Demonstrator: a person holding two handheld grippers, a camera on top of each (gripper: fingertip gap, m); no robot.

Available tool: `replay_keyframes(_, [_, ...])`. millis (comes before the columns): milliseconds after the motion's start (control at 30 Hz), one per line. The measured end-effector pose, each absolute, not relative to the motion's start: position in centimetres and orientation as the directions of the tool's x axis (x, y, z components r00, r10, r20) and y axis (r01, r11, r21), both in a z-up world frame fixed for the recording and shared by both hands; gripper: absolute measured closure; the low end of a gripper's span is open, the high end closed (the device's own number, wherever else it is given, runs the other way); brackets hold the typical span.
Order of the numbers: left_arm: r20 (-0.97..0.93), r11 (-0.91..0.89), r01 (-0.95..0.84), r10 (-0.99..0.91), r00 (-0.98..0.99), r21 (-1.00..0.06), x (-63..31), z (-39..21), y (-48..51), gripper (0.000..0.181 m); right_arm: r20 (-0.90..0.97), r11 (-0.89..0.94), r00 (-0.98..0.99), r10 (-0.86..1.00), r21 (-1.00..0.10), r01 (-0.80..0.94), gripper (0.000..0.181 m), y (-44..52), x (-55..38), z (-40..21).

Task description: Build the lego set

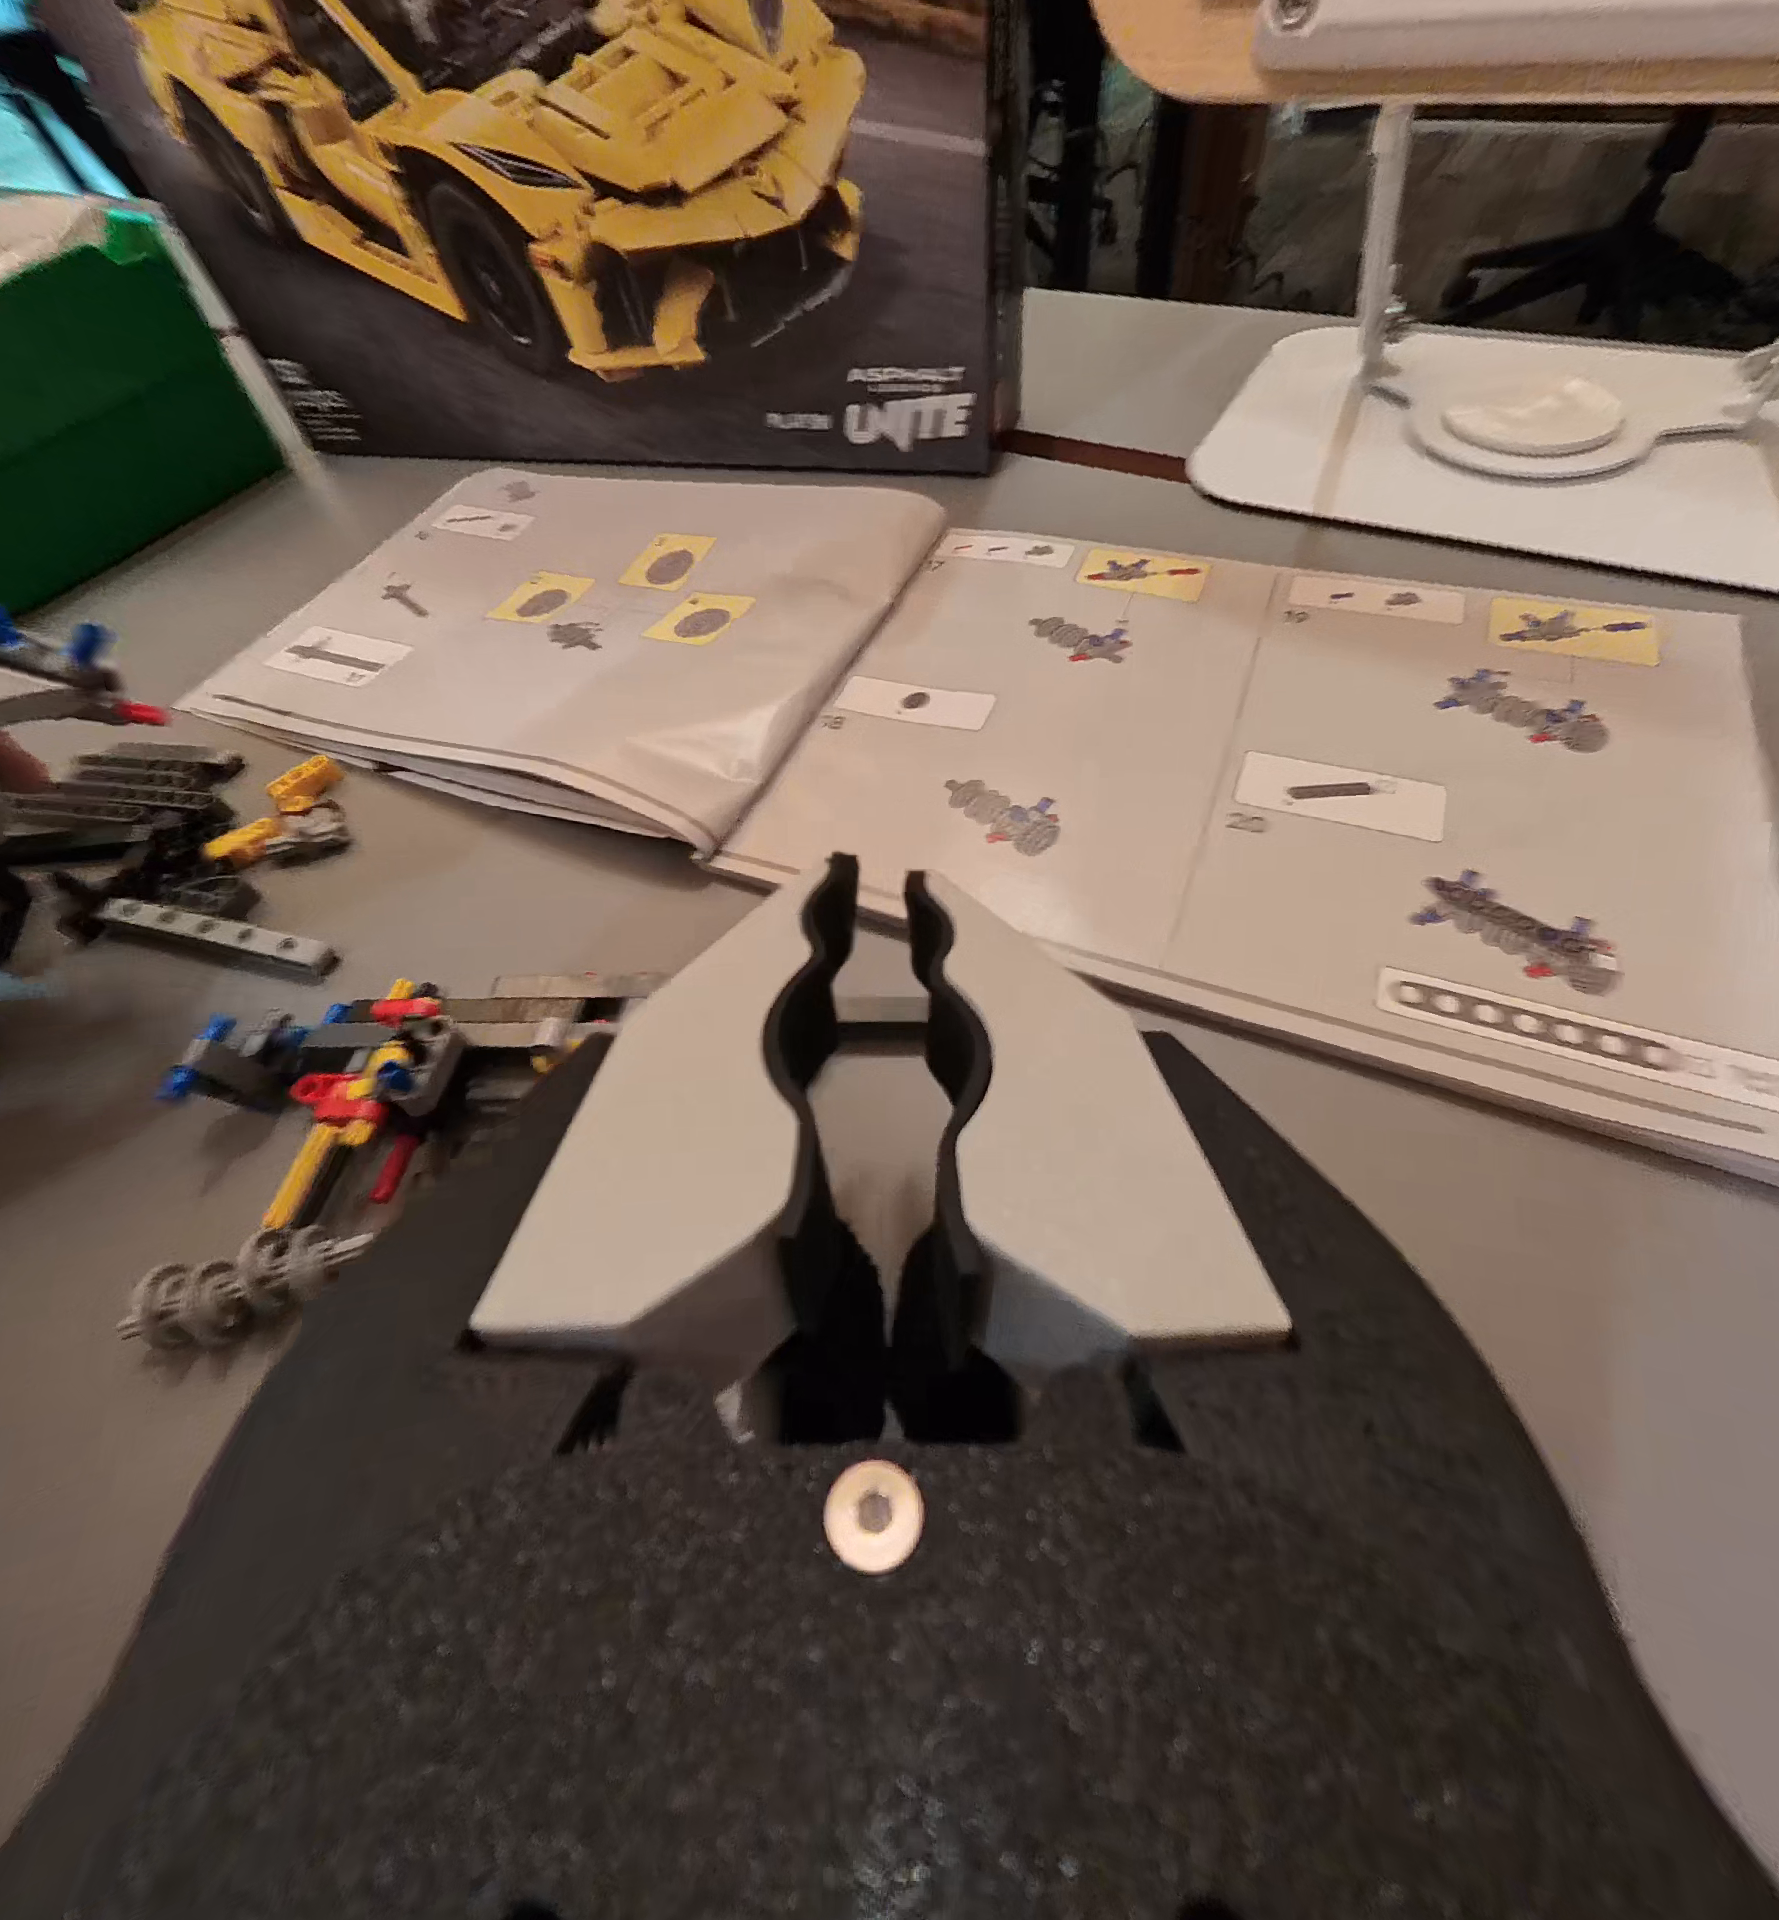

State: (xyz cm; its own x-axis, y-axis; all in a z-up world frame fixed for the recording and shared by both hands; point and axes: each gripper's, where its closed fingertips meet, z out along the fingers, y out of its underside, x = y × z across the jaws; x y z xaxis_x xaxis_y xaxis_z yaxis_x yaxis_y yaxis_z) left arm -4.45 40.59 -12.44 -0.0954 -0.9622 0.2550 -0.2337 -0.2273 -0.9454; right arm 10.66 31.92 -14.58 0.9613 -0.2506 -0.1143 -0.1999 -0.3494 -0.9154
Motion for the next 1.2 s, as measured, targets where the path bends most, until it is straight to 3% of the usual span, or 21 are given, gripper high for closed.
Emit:
replay_keyframes(133, [0.133, -0.108, -0.229, -0.987, -0.094, -0.967, -4.5, -12.2, 39.3, 0.175, -0.26, -0.339, 0.957, 0.132, -0.919, -0.203, 0.145, 32.9, 3.4, -13.1])
replay_keyframes(200, [-0.063, 0.07, -0.231, -0.997, -0.036, -0.97, -4.7, -12.1, 39.1, 0.175, -0.307, -0.326, 0.899, 0.313, -0.923, -0.202, 0.137, 32.8, -0.6, -12.0])
replay_keyframes(333, [-0.529, 0.506, -0.218, -0.846, 0.059, -0.834, -5.2, -11.1, 37.6, 0.175, -0.44, -0.359, 0.82, 0.365, -0.88, -0.312, 0.129, 33.2, -3.7, -11.4])
replay_keyframes(433, [-0.667, 0.646, -0.182, -0.739, 0.093, -0.741, -5.5, -10.0, 35.8, 0.175, -0.49, -0.321, 0.772, 0.404, -0.867, -0.382, 0.131, 33.8, -5.4, -10.0])
replay_keyframes(667, [-0.734, 0.721, -0.137, -0.669, 0.114, -0.679, -6.0, -9.1, 34.0, 0.174, -0.401, -0.24, 0.786, 0.471, -0.915, -0.323, 0.136, 33.7, -7.4, -8.6])
replay_keyframes(900, [-0.753, 0.731, -0.187, -0.648, 0.113, -0.657, -5.7, -9.7, 34.0, 0.174, -0.241, -0.187, 0.875, 0.42, -0.966, -0.176, 0.16, 33.8, -7.1, -9.1])
replay_keyframes(1200, [-0.69, 0.664, -0.211, -0.72, 0.082, -0.718, -5.4, -10.4, 34.4, 0.175, -0.284, -0.212, 0.867, 0.41, -0.954, -0.212, 0.157, 34.4, -6.9, -9.7])
